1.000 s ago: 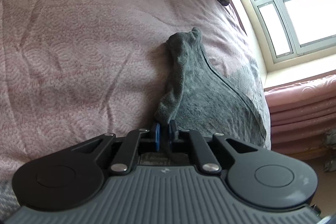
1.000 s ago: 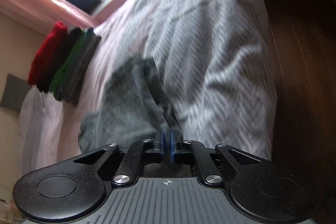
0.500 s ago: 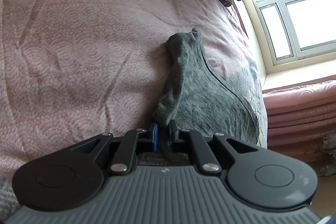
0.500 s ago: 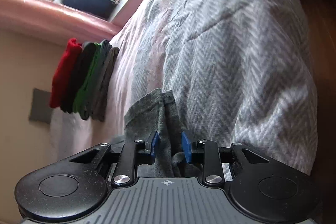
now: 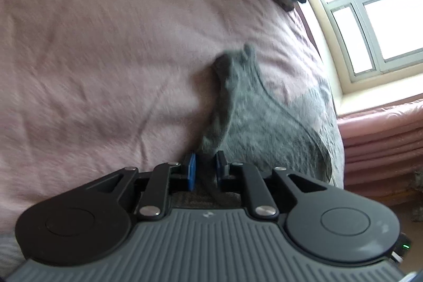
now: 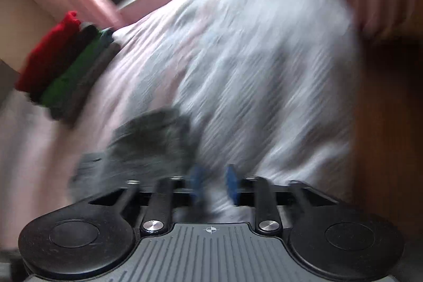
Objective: Fold clothes
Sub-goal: 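Lay the folded shorts on the bed and open both grippers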
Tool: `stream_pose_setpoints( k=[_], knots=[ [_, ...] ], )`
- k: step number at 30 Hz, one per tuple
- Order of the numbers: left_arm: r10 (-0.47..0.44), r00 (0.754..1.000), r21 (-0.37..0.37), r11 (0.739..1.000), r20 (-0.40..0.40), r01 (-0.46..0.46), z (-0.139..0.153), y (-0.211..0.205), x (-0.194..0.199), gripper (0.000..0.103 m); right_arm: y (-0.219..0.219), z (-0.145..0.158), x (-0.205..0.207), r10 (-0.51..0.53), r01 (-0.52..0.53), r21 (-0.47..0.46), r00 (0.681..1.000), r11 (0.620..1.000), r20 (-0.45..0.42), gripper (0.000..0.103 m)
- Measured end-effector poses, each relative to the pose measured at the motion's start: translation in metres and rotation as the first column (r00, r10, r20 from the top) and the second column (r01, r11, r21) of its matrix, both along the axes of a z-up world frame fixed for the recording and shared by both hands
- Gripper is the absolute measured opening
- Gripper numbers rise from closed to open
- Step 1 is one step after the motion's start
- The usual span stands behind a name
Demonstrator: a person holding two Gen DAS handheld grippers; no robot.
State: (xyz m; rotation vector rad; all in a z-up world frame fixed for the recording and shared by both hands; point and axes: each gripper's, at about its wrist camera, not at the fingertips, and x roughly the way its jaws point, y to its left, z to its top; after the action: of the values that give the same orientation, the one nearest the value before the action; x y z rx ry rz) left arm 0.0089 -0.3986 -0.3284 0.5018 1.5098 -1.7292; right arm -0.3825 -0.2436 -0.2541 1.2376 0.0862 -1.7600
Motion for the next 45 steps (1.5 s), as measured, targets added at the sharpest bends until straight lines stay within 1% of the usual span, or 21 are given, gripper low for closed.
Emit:
stream_pose_setpoints(
  k=[2, 3, 5, 7, 10, 13, 16, 18, 21, 24, 27, 29, 30, 33, 35, 36, 37, 39, 41, 44, 45],
  knots=[
    [0.028, 0.998, -0.05, 0.998, 0.057, -0.025, 0.018, 0.003, 0.007, 0.01, 0.006, 0.022, 0.012, 0.007, -0.006, 0.002, 0.992, 1.0, -0.126, 0.033],
    [0.012, 0.996, -0.092, 0.996, 0.09, -0.003, 0.03, 0.004, 0.005, 0.01, 0.008, 0.028, 0.021, 0.038, -0.038, 0.004, 0.988, 0.999, -0.152, 0.033],
    [-0.1, 0.983, -0.17, 0.978, 0.151, 0.125, 0.05, 0.008, -0.013, 0.01, 0.013, 0.04, 0.038, 0.113, -0.113, 0.009, 0.975, 0.994, -0.189, 0.033],
    [-0.238, 0.947, -0.227, 0.931, 0.215, 0.286, 0.067, 0.012, -0.04, 0.01, 0.01, 0.043, 0.06, 0.198, -0.198, 0.026, 0.953, 0.98, -0.23, 0.032],
    [-0.36, 0.905, -0.261, 0.872, 0.228, 0.413, 0.069, 0.019, -0.081, 0.01, 0.007, 0.034, 0.09, 0.293, -0.291, 0.05, 0.913, 0.956, -0.285, 0.032],
    [-0.428, 0.883, -0.259, 0.845, 0.194, 0.467, 0.055, 0.023, -0.114, 0.01, 0.002, 0.009, 0.105, 0.348, -0.328, 0.12, 0.863, 0.937, -0.367, 0.032],
    [-0.474, 0.846, -0.223, 0.822, 0.243, 0.524, 0.028, 0.033, -0.137, 0.008, 0.001, -0.026, 0.104, 0.391, -0.338, 0.202, 0.841, 0.919, -0.374, 0.032],
    [-0.476, 0.833, -0.202, 0.819, 0.283, 0.536, 0.011, 0.039, -0.141, 0.005, 0.004, -0.037, 0.099, 0.403, -0.349, 0.209, 0.841, 0.914, -0.36, 0.032],
    [-0.445, 0.85, -0.201, 0.839, 0.282, 0.506, 0.012, 0.041, -0.132, 0.005, 0.006, -0.04, 0.091, 0.404, -0.353, 0.207, 0.855, 0.912, -0.325, 0.032],
    [-0.421, 0.859, -0.229, 0.841, 0.292, 0.49, 0.033, 0.046, -0.124, 0.005, 0.013, -0.016, 0.083, 0.345, -0.308, 0.163, 0.886, 0.937, -0.311, 0.033],
    [-0.417, 0.86, -0.261, 0.831, 0.294, 0.491, 0.052, 0.053, -0.121, 0.005, 0.024, 0.012, 0.084, 0.313, -0.299, 0.095, 0.888, 0.949, -0.338, 0.032],
    [-0.429, 0.847, -0.221, 0.835, 0.313, 0.505, 0.044, 0.058, -0.131, 0.006, 0.024, 0.009, 0.088, 0.342, -0.326, 0.103, 0.885, 0.94, -0.316, 0.032],
    [-0.436, 0.84, -0.201, 0.836, 0.323, 0.511, 0.04, 0.061, -0.135, 0.006, 0.021, 0.0, 0.089, 0.364, -0.337, 0.138, 0.879, 0.931, -0.309, 0.032],
    [-0.415, 0.829, -0.134, 0.861, 0.375, 0.491, 0.027, 0.065, -0.147, 0.006, 0.018, -0.012, 0.081, 0.38, -0.343, 0.176, 0.887, 0.923, -0.262, 0.033],
    [-0.381, 0.845, -0.124, 0.883, 0.375, 0.453, 0.037, 0.064, -0.145, 0.009, 0.017, -0.013, 0.073, 0.375, -0.339, 0.184, 0.899, 0.923, -0.226, 0.033],
    [-0.364, 0.853, -0.12, 0.893, 0.375, 0.434, 0.043, 0.064, -0.143, 0.013, 0.017, -0.008, 0.069, 0.365, -0.332, 0.177, 0.908, 0.926, -0.205, 0.036],
    [-0.352, 0.856, -0.114, 0.9, 0.379, 0.42, 0.049, 0.066, -0.143, 0.017, 0.018, -0.003, 0.066, 0.355, -0.326, 0.165, 0.915, 0.931, -0.191, 0.046],
    [-0.327, 0.856, -0.095, 0.914, 0.402, 0.394, 0.059, 0.069, -0.14, 0.024, 0.023, 0.008, 0.059, 0.324, -0.301, 0.148, 0.928, 0.942, -0.181, 0.056],
    [-0.317, 0.836, -0.055, 0.924, 0.448, 0.379, 0.065, 0.069, -0.139, 0.028, 0.027, 0.017, 0.054, 0.302, -0.279, 0.142, 0.937, 0.95, -0.174, 0.056],
    [-0.31, 0.818, -0.035, 0.927, 0.485, 0.372, 0.073, 0.067, -0.134, 0.034, 0.029, 0.026, 0.053, 0.293, -0.268, 0.172, 0.945, 0.948, -0.144, 0.056],
    [-0.311, 0.809, -0.033, 0.926, 0.499, 0.376, 0.076, 0.069, -0.133, 0.039, 0.03, 0.028, 0.054, 0.293, -0.267, 0.18, 0.947, 0.947, -0.135, 0.056]
  ],
)
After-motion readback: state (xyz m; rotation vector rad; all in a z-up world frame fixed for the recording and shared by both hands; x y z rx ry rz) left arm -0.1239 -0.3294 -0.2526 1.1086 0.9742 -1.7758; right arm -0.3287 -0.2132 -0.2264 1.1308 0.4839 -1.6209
